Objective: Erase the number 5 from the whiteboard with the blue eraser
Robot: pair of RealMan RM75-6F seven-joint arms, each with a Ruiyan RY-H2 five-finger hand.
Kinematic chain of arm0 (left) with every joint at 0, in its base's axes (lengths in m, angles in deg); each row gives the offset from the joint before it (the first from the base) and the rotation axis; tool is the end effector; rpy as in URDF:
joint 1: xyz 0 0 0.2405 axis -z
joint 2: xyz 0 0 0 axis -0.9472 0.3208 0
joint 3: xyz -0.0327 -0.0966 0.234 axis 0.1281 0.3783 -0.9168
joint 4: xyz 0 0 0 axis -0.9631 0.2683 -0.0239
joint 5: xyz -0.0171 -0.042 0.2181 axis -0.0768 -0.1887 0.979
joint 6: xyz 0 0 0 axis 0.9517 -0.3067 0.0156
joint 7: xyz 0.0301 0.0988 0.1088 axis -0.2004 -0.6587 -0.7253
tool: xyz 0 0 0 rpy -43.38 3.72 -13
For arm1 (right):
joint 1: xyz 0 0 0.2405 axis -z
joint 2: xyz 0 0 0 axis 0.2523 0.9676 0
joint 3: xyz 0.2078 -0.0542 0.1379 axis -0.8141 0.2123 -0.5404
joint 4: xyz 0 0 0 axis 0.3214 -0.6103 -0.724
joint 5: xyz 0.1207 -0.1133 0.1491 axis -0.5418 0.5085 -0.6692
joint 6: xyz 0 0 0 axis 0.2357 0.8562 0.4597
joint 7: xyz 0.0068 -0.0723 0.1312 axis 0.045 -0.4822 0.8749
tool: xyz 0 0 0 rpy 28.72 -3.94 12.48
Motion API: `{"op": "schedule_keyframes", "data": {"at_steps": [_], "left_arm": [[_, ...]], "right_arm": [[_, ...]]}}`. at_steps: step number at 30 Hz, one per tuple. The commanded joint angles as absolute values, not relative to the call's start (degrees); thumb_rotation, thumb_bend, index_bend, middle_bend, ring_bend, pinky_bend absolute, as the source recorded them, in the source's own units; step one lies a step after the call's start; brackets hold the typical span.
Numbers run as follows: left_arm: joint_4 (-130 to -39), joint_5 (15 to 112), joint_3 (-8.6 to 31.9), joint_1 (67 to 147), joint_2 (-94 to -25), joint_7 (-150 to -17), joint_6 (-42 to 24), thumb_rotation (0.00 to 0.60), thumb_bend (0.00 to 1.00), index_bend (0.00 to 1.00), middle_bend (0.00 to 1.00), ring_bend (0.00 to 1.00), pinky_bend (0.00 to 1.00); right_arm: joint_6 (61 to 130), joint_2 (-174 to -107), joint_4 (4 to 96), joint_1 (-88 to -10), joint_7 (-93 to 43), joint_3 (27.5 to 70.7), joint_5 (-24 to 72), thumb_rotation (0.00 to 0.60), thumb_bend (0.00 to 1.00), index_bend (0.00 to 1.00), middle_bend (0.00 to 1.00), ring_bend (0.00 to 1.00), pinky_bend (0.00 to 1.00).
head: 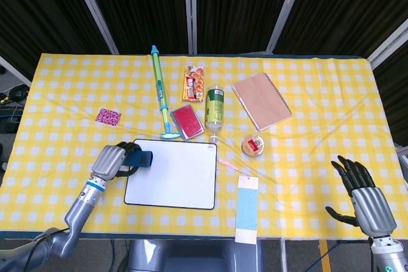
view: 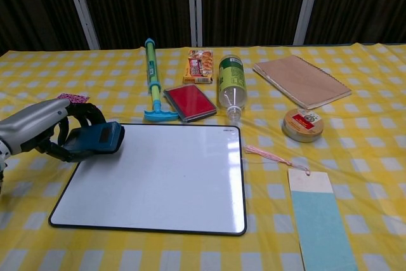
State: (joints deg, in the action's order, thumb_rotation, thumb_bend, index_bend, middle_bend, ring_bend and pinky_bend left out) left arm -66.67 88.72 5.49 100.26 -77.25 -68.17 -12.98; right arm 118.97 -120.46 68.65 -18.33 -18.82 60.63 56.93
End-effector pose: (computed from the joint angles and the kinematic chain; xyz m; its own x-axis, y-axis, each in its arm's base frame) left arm -0.2566 0.3100 -0.0523 0.2455 0.2170 0.9448 0.9319 -0.3212 -0.1684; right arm -0.2978 -0.1637 0.1376 0.2853 -0.0554 0.9568 -0.9497 -0.1511 0.2745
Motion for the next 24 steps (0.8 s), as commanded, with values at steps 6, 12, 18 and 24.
{"op": "schedule_keyframes", "data": {"at_steps": [6,12,18,24], "left_arm": [[-74.98,88.49,8.76,100.98,-69.26,-69.01,-15.42,0.600,0.56,0.85,0.65,0.55,0.58],[-80.72,86.42,9.57,99.59,-63.11,-71.97,-15.62,0.600,0.56,0.85,0.65,0.55,0.57],[-78.59,85.99,5.36,95.82,-62.46,-77.01,-15.53,0.600,0.56,0.84,0.64,0.55,0.56],[-74.53,86.70,3.00,93.54,-65.14,-74.60,-15.56,0.600,0.56,0.83,0.62,0.55,0.55]], "right_arm": [[119.12,-120.41,68.72,-18.25,-18.97,60.69,57.10,0.600,0.04,0.00,0.00,0.00,0.00],[119.12,-120.36,68.79,-18.23,-19.02,60.62,56.95,0.600,0.04,0.00,0.00,0.00,0.00],[119.02,-120.66,68.98,-18.22,-20.25,60.95,57.61,0.600,0.04,0.00,0.00,0.00,0.00],[119.16,-121.08,69.23,-18.05,-21.61,61.21,58.11,0.600,0.04,0.00,0.00,0.00,0.00]]}}
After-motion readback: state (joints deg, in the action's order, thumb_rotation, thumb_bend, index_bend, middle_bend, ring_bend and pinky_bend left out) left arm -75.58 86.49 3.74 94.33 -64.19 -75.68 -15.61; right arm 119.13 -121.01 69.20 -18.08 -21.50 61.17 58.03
